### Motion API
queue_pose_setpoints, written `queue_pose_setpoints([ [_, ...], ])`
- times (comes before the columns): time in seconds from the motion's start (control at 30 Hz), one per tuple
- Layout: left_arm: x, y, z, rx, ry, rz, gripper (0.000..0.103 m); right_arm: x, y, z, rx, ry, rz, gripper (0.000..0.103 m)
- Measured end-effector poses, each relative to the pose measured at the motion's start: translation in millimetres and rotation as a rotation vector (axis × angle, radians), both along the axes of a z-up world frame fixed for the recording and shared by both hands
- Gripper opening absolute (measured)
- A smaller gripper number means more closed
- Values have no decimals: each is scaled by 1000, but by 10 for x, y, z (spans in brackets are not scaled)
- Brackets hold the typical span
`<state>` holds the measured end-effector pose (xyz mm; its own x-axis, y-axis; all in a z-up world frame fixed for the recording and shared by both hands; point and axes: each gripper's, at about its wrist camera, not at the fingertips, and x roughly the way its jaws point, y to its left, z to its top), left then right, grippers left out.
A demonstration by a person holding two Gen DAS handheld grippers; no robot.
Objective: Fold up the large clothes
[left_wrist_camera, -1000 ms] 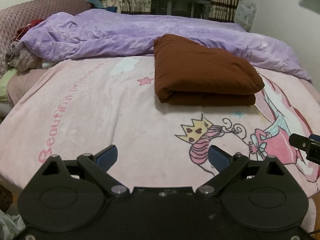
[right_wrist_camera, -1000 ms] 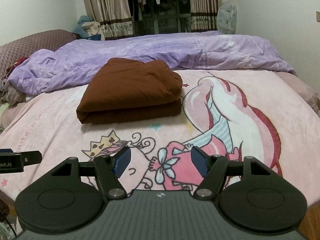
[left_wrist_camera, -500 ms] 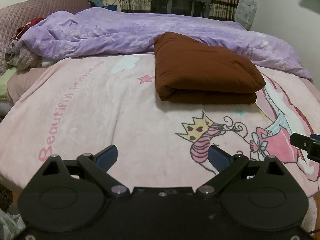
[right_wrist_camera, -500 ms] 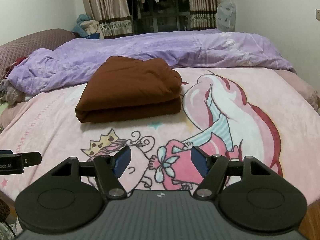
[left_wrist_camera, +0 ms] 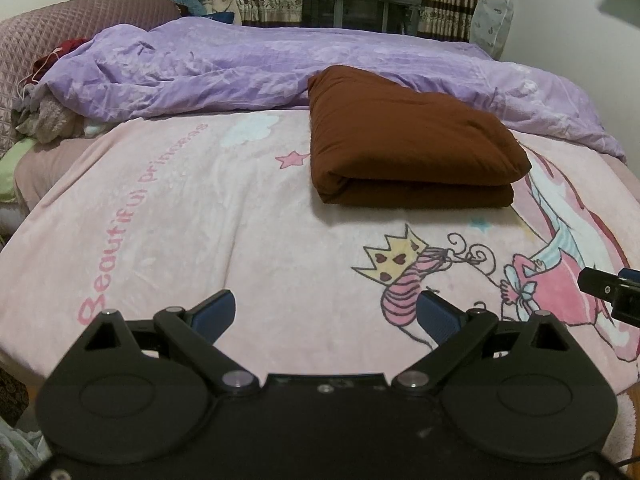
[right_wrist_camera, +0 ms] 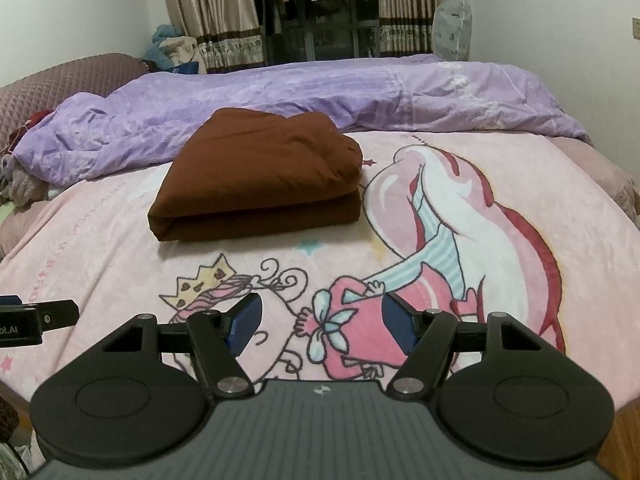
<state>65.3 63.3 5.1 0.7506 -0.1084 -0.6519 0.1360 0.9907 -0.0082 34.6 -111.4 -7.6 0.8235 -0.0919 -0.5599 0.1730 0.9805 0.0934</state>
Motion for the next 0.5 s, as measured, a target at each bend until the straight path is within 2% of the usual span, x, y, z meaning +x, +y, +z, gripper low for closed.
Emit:
queue_pose_setpoints([
  [0.5, -13, -21, 14, -2, -6, -10, 99, 19, -44, -1, 0, 8, -3, 81],
])
